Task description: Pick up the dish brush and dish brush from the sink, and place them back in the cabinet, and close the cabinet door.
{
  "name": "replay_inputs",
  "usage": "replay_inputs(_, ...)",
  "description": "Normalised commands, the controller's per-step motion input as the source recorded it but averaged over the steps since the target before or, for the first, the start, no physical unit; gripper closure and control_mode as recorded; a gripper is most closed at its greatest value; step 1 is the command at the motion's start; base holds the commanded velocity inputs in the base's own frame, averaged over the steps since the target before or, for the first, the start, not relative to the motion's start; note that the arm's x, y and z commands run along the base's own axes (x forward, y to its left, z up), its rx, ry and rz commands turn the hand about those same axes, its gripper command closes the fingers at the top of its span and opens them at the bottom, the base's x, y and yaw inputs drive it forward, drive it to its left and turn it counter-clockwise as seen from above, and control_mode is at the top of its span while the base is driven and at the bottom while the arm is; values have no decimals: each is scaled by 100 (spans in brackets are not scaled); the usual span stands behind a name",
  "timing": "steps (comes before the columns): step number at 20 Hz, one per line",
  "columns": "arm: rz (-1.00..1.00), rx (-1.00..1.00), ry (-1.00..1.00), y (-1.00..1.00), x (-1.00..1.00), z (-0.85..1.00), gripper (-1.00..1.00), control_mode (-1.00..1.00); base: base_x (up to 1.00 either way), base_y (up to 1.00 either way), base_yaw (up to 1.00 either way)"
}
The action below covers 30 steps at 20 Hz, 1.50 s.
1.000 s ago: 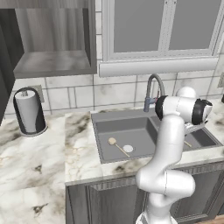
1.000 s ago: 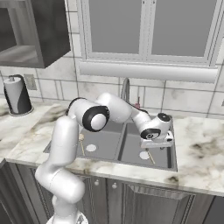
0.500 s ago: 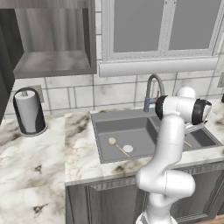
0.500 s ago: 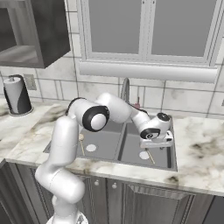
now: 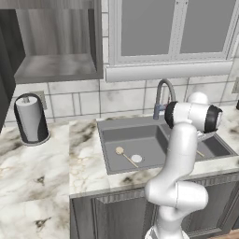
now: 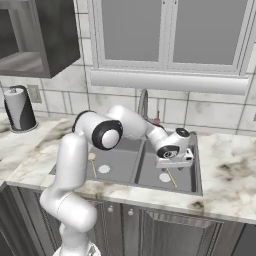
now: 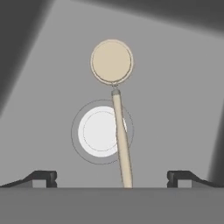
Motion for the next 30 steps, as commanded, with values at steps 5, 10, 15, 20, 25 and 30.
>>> replay_inputs(5,4,0,0,25,0,-1,-100,-100,0,0,0)
replay_inputs(10,2,0,0,17,1,-12,-100,-100,0,0,0)
replay_inputs(15,0,0,0,0,11,-8,-100,-100,0,0,0)
replay_inputs(20,0,0,-1,-1,19,-8,-100,-100,0,0,0)
replay_inputs(25,0,0,-2,-11,22,-8,-100,-100,0,0,0)
replay_inputs(30,3,0,-4,-29,10,-16,-100,-100,0,0,0)
